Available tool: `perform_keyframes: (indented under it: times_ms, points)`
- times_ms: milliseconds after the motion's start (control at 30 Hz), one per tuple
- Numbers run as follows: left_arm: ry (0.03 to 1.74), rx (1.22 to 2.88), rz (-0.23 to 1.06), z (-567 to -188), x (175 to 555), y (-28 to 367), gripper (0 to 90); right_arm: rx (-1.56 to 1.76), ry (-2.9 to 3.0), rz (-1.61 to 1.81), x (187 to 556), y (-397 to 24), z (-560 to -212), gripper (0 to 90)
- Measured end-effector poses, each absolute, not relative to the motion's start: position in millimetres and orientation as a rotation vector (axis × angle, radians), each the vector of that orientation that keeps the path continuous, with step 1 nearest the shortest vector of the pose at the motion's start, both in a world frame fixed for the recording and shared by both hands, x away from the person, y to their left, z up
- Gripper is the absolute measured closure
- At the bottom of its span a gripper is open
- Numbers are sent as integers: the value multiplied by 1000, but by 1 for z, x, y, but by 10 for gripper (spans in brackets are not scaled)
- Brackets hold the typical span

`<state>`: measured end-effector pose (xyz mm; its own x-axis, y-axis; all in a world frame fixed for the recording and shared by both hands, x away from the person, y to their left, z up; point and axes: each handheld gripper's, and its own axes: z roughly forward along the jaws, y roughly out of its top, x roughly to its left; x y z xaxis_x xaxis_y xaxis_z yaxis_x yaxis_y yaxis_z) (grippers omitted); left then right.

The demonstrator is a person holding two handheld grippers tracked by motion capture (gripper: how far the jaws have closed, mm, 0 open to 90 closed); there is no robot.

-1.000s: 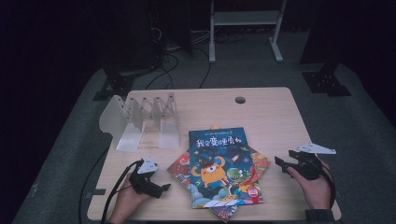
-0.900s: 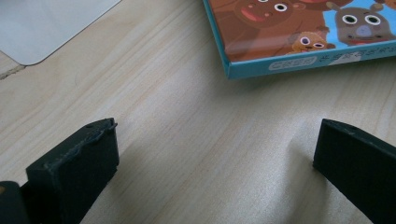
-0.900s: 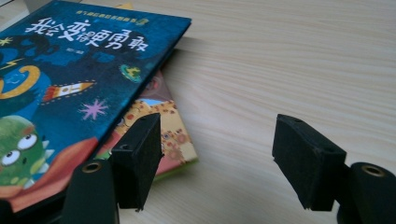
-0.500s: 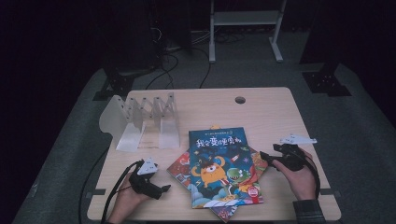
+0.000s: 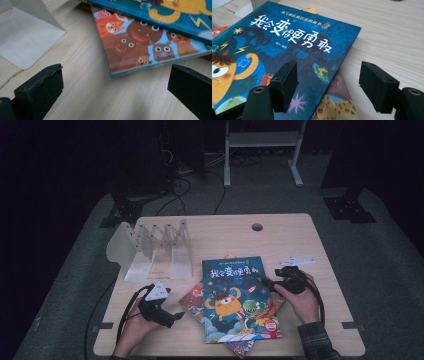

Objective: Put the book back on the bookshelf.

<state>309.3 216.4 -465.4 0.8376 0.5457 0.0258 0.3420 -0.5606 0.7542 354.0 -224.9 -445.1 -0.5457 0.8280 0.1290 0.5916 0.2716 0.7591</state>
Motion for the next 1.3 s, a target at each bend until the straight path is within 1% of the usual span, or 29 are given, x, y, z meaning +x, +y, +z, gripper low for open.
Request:
perform_keyframes:
  times_ms: [300,533,900,1300]
  points:
    - [602,2221,319,-453,318,203,0,1323,2311,1127,377,-209,-454,301]
    - [578,2227,317,-449,325,193,0,1334,2345,1098,388,-199,-461,294]
    - [563,2236,311,-447,331,188,0,1288,2400,1077,395,-196,-460,290]
    - [593,2215,313,-446,339,195,0,1160,2494,1149,399,-177,-462,296]
